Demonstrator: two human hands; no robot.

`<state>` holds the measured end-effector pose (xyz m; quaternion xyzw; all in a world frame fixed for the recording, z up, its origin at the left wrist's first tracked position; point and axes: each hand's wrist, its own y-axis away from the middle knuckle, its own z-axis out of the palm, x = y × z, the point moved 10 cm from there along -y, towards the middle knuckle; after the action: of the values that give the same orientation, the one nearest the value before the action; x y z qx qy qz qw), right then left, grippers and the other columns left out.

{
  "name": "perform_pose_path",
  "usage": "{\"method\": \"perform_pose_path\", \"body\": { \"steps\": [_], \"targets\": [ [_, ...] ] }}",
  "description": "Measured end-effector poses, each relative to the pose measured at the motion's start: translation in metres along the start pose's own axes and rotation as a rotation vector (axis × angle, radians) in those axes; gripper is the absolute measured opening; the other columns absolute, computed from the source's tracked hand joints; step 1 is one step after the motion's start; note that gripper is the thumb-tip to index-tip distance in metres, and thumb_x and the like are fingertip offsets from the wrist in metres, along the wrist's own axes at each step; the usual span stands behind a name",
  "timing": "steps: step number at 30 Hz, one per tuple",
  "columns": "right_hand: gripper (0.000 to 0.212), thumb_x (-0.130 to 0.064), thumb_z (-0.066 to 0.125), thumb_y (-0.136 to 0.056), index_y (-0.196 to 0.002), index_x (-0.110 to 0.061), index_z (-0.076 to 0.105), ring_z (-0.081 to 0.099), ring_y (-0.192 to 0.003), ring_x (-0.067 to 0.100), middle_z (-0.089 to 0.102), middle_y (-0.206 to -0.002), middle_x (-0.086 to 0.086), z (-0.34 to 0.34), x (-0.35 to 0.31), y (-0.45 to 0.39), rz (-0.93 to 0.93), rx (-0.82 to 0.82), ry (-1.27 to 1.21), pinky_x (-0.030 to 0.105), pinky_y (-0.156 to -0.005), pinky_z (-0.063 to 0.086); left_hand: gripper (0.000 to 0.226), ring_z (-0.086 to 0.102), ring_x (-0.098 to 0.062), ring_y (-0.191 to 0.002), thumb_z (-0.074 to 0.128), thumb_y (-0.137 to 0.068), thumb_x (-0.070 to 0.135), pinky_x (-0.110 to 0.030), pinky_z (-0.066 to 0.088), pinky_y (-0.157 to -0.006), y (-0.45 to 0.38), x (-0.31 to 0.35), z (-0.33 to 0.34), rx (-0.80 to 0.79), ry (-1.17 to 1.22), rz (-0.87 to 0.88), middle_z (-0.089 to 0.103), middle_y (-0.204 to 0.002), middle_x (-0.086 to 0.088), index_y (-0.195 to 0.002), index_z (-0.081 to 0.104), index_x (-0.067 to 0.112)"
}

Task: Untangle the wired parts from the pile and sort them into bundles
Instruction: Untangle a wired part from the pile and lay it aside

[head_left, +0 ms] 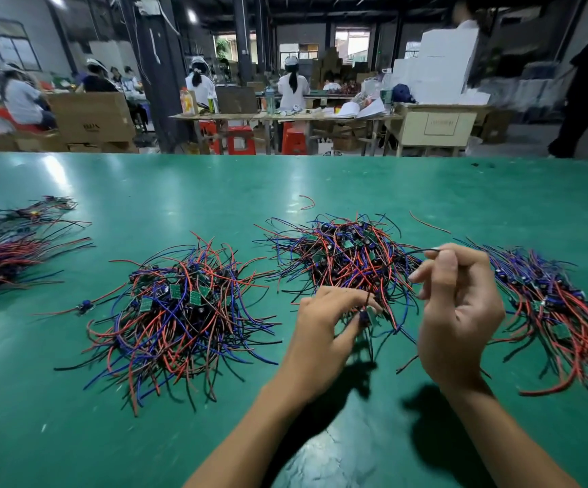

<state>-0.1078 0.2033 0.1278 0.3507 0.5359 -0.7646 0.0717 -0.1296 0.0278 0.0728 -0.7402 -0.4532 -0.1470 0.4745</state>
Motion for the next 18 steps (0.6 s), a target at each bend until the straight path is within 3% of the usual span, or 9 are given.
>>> {"method": "perform_pose_path", "body": {
  "steps": [4, 8, 11, 15, 18],
  "targets": [
    [0.02, -0.036, 0.053, -0.102, -0.086, -0.028, 0.061, 0.051, -0.054, 0.017, 0.067, -0.068, -0.003, -0.005, 0.044, -0.005, 0.292, 0.021, 0.007, 0.036, -0.054, 0.041, 0.013, 0.071, -0.007, -0.088, 0.064, -0.097, 0.008, -0.017, 0.051, -0.083, -0.003, -0.008, -0.012, 0.064, 0.369, -0.136, 0.077, -0.088, 0.004, -0.102, 0.072, 0.015],
    [0.02, -0.026, 0.058, -0.102, -0.086, -0.019, 0.068, 0.05, -0.052, 0.01, 0.065, -0.059, -0.003, 0.005, 0.077, 0.007, 0.516, -0.084, 0.037, 0.029, -0.055, 0.039, 0.016, 0.073, -0.016, -0.076, 0.063, -0.095, 0.025, -0.022, 0.056, -0.077, -0.005, -0.016, -0.021, 0.135, 0.643, -0.244, 0.077, -0.082, -0.005, -0.1, 0.072, 0.013],
    [0.021, -0.027, 0.059, -0.101, -0.085, -0.019, 0.07, 0.051, -0.054, 0.011, 0.066, -0.059, -0.003, 0.01, 0.078, 0.011, 0.534, -0.13, 0.053, 0.031, -0.059, 0.04, 0.021, 0.068, -0.02, -0.061, 0.06, -0.095, 0.025, -0.026, 0.057, -0.065, -0.004, -0.028, -0.019, 0.138, 0.837, -0.371, 0.075, -0.081, -0.009, -0.106, 0.071, 0.01],
    [0.022, -0.033, 0.056, -0.102, -0.088, -0.022, 0.07, 0.052, -0.053, 0.013, 0.07, -0.063, -0.002, 0.014, 0.085, 0.015, 0.598, -0.174, 0.064, 0.031, -0.06, 0.041, 0.02, 0.053, -0.014, -0.044, 0.056, -0.096, 0.014, -0.02, 0.047, -0.049, -0.004, -0.041, -0.012, 0.114, 1.003, -0.489, 0.072, -0.078, -0.007, -0.111, 0.07, 0.01],
    [0.032, -0.053, 0.049, -0.102, -0.096, -0.026, 0.066, 0.058, -0.056, 0.011, 0.073, -0.069, -0.006, 0.021, 0.095, 0.024, 0.642, -0.315, 0.203, 0.033, -0.065, 0.046, 0.02, 0.043, -0.008, -0.042, 0.055, -0.097, 0.011, -0.015, 0.037, -0.044, -0.006, -0.05, -0.027, 0.213, 1.006, -0.492, 0.071, -0.076, -0.004, -0.109, 0.071, 0.013]
  ]
}}
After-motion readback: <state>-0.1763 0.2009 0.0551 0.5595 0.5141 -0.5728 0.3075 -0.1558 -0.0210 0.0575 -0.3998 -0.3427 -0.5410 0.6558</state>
